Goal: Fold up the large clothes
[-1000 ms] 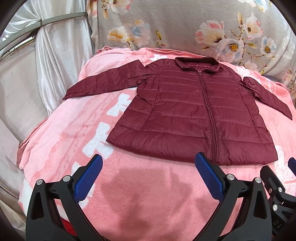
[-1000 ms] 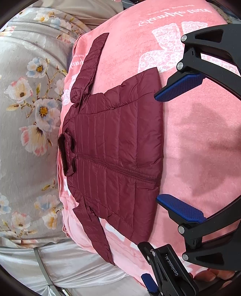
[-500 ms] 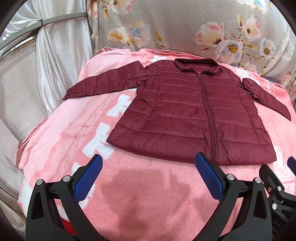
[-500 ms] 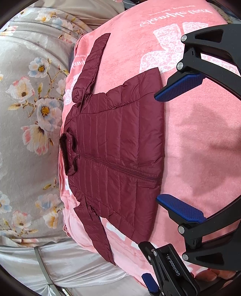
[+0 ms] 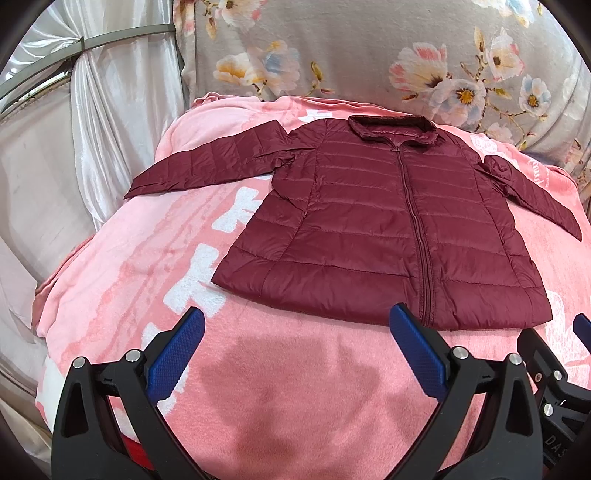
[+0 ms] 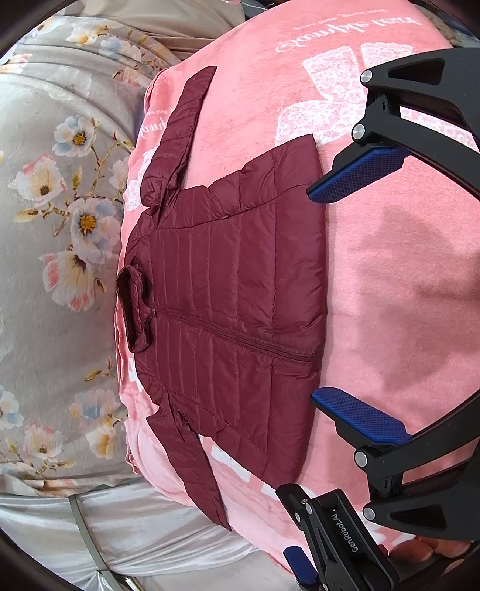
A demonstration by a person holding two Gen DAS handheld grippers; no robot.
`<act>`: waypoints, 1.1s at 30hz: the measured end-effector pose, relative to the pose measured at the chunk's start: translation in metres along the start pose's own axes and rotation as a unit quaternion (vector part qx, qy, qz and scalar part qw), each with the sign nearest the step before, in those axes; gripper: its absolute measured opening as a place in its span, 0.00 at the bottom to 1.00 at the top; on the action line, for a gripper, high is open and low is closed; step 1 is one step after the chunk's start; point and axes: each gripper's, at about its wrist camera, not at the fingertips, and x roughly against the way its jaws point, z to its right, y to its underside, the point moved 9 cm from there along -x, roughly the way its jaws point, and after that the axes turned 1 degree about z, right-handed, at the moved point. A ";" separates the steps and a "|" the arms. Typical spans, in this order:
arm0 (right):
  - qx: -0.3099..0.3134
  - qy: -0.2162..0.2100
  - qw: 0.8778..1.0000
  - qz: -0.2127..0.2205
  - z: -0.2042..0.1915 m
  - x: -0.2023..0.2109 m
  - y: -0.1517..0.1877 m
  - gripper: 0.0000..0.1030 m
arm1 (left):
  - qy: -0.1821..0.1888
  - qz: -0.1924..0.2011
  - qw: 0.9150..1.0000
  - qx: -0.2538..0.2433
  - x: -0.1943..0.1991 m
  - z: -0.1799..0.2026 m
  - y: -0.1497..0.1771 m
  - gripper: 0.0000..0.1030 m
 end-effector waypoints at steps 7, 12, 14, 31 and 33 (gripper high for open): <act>0.002 0.000 1.000 -0.002 0.000 0.000 0.001 0.95 | 0.000 0.001 1.000 -0.001 0.000 0.000 -0.001 0.95; 0.002 -0.001 1.000 -0.001 0.000 -0.001 0.001 0.95 | 0.001 0.002 1.000 0.000 0.001 0.002 -0.002 0.95; 0.001 0.000 1.000 -0.001 0.001 -0.001 0.001 0.95 | 0.001 0.002 1.000 0.001 0.001 0.002 -0.002 0.95; -0.008 -0.001 1.000 -0.009 0.006 -0.006 0.003 0.95 | 0.002 -0.006 1.000 0.000 -0.001 0.008 -0.001 0.95; -0.009 0.000 1.000 -0.008 0.006 -0.006 0.003 0.95 | 0.002 -0.005 1.000 0.000 -0.001 0.007 -0.001 0.95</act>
